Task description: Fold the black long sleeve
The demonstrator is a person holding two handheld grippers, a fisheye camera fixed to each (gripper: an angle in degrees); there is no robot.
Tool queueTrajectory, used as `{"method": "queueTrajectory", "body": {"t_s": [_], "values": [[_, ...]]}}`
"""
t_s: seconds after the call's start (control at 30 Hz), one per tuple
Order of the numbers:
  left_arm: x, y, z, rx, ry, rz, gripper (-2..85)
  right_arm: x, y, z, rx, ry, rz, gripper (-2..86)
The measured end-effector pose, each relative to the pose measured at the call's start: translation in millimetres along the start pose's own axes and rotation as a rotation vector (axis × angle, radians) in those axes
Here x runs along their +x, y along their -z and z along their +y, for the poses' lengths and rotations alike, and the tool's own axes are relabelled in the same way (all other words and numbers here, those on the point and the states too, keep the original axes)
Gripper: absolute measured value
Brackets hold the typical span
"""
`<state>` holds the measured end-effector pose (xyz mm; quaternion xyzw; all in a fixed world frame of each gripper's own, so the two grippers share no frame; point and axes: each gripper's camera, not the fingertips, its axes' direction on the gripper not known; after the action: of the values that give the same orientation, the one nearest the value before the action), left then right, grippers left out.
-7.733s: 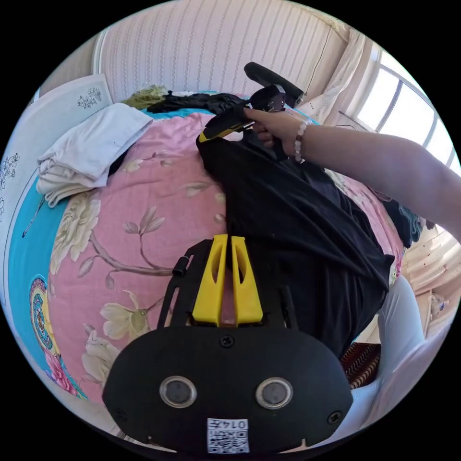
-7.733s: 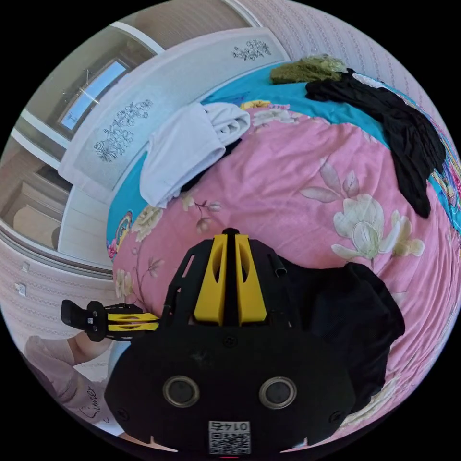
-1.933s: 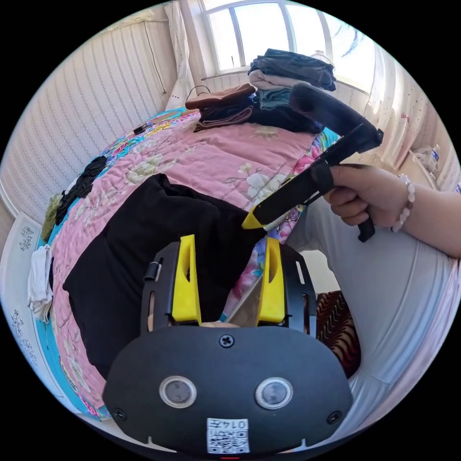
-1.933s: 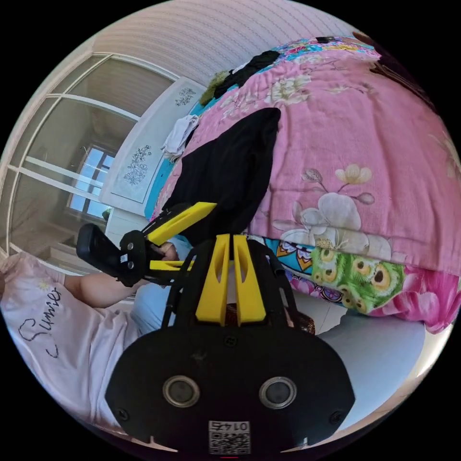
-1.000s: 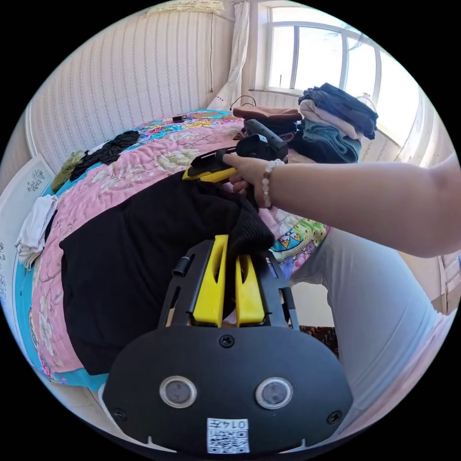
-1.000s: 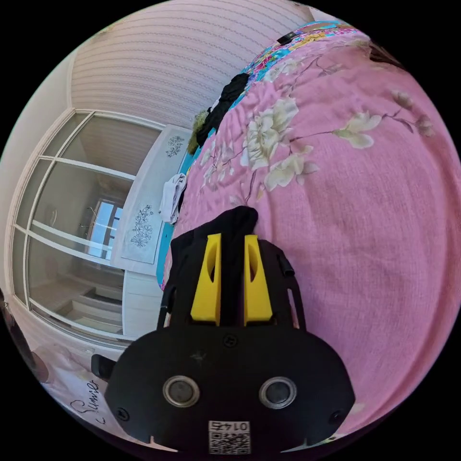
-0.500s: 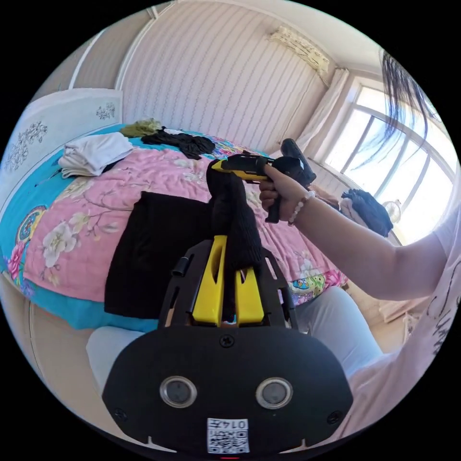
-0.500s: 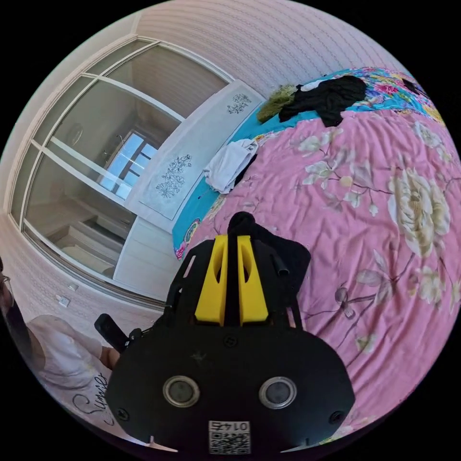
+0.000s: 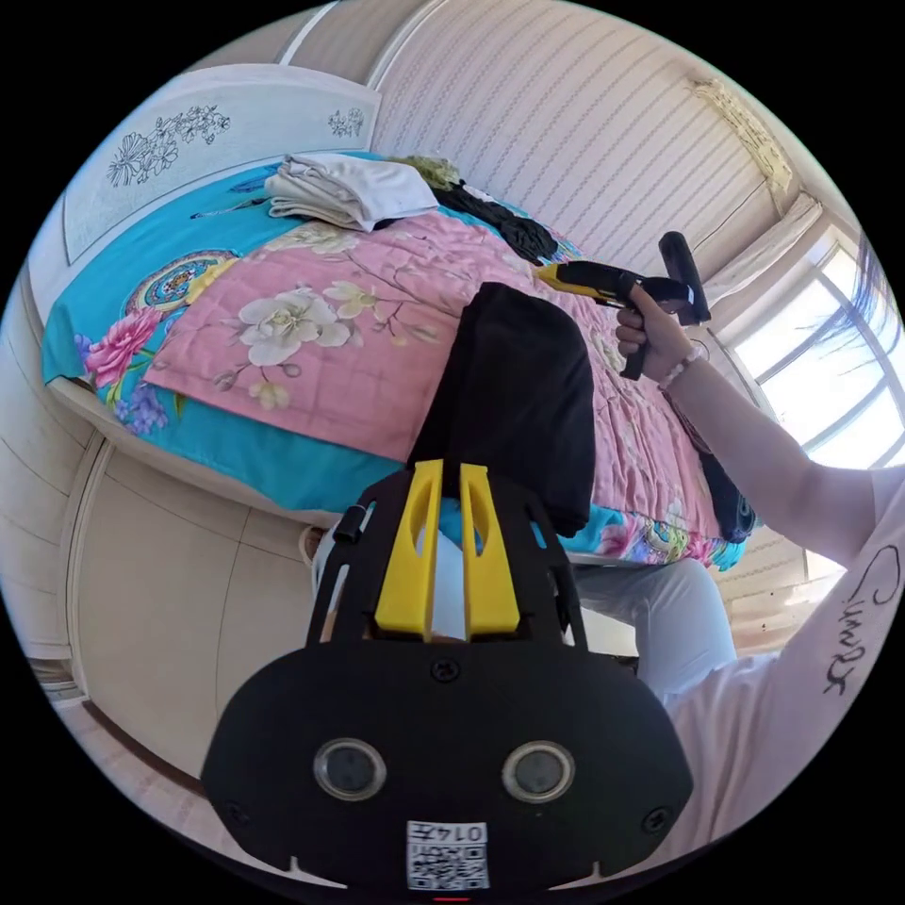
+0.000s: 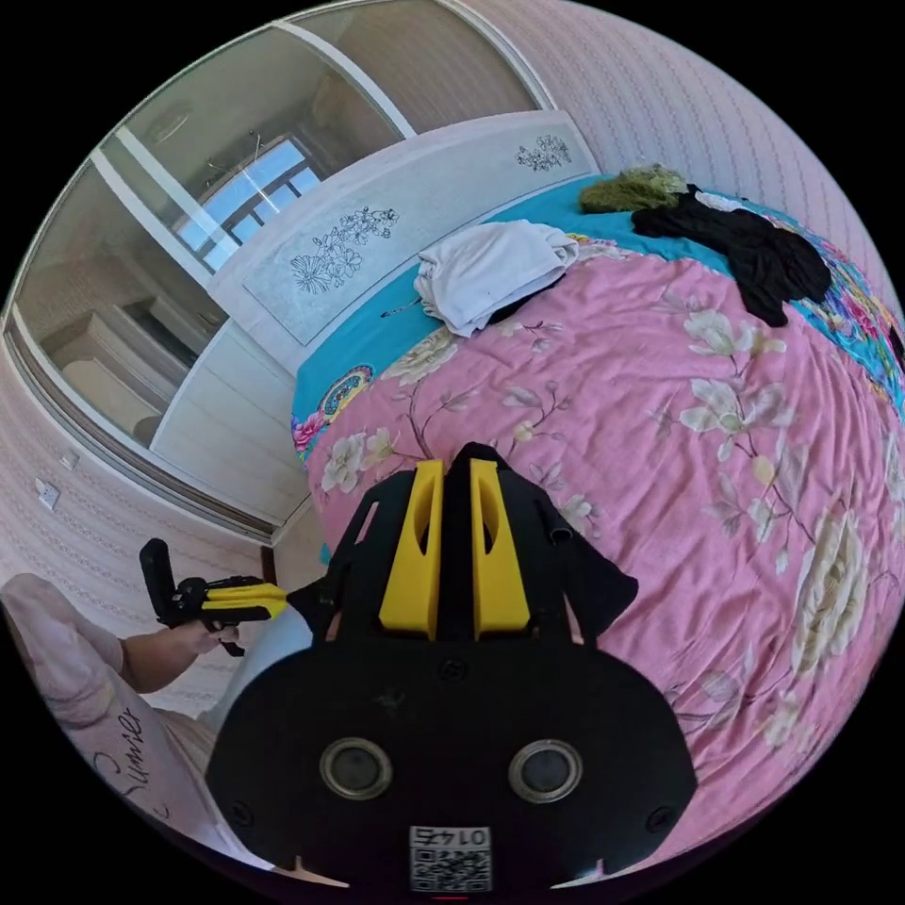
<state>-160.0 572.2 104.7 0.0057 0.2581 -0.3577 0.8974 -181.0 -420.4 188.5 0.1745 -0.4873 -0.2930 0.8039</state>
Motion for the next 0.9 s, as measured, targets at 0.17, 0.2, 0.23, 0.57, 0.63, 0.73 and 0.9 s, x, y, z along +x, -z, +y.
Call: {"method": "queueTrajectory", "body": {"t_s": [0.17,0.2,0.23,0.57,0.63,0.73,0.9], "values": [[-4.8,10.8,-4.2,0.028,-0.048,-0.17,2.3,-20.0,-21.7,-28.9,-0.137,0.118,0.111,11.9],[-0.4,10.8,-7.7,0.05,-0.076,-0.196,3.8,-24.6,-29.5,-36.6,-0.172,0.136,0.112,13.4],[2.2,9.8,-10.4,0.058,-0.09,-0.196,4.8,-27.2,-33.7,-40.6,-0.191,0.145,0.112,13.5],[52.2,-71.1,-60.1,-0.172,-0.353,-0.118,11.9,-90.2,-118.4,-82.6,-0.532,0.288,0.184,15.6],[56.7,-82.2,-63.9,-0.229,-0.358,-0.109,10.6,-103.1,-123.8,-81.0,-0.53,0.304,0.23,15.0],[71.4,-91.0,-65.4,-0.256,-0.402,-0.124,5.6,-125.2,-123.3,-73.2,-0.492,0.36,0.288,11.7],[108.2,-94.8,-57.1,-0.229,-0.511,-0.22,1.1,-158.6,-101.0,-62.5,-0.459,0.444,0.286,5.6]]}}
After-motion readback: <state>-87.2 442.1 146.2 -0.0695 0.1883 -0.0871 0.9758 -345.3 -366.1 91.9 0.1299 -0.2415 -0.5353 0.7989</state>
